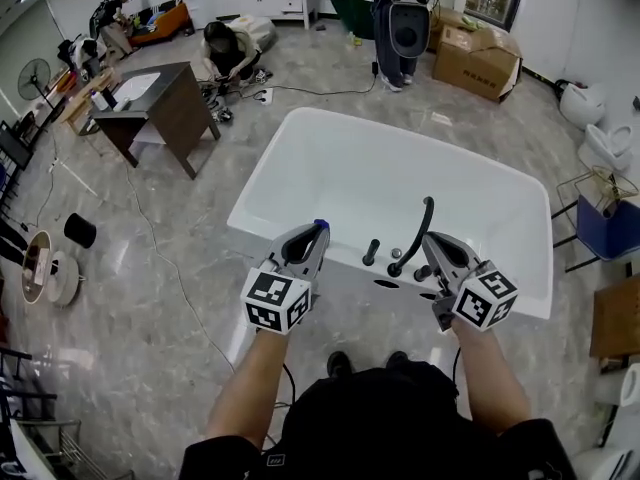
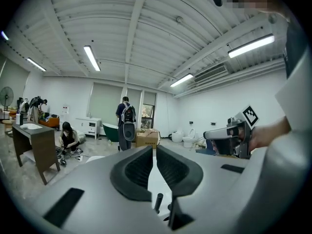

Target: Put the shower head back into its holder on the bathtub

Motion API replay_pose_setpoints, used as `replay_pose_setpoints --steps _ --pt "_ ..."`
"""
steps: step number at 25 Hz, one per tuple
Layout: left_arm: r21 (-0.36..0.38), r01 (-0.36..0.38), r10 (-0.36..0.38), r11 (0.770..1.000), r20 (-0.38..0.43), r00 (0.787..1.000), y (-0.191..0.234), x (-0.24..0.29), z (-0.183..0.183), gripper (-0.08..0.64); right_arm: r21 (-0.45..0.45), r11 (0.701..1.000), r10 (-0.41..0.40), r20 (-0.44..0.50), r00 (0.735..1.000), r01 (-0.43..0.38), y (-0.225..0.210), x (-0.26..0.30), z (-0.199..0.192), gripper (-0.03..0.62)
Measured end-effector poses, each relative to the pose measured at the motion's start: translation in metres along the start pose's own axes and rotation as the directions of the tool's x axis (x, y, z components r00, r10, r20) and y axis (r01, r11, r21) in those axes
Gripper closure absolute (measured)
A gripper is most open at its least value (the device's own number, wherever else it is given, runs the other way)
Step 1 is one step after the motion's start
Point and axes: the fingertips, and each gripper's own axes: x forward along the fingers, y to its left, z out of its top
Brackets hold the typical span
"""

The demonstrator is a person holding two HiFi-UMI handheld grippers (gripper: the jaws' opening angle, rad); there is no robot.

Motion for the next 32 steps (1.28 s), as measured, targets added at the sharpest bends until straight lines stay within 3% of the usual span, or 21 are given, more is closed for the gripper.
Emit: replay_pose_setpoints --steps 7,14,20,27,32 --pt "0.008 0.004 -0.004 1.0 -0.023 1.0 -0.029 0.02 -0.005 0.528 -0.002 1.0 -0.001 0.024 1.0 0.001 -0.017 -0.019 0.009 0.578" --pt "0.002 -0.082 0.082 0.997 0.028 0.996 -0.058 0.046 0.012 0.532 -0.042 0.997 0.06 0.031 0.998 -0.058 -0.039 -0.04 0.022 0.578" --pt "0.01 -0.107 0.107 0.994 0.025 0.994 -0.075 0.062 0.019 0.534 -0.06 0.993 0.108 0.079 0.991 -0.104 -0.055 -0.053 0.039 0.578" --pt "0.034 -0.101 0.1 0.994 0.028 0.995 -0.085 0.075 0.027 0.536 -0.055 0.995 0.093 0.108 0.99 -0.087 -0.071 -0.064 0.043 0.578" --pt "0.045 -0.11 0.108 0.993 0.052 0.993 -0.086 0.078 0.037 0.537 -0.104 0.991 0.097 0.116 0.988 -0.085 -0.071 -0.066 0.05 0.58"
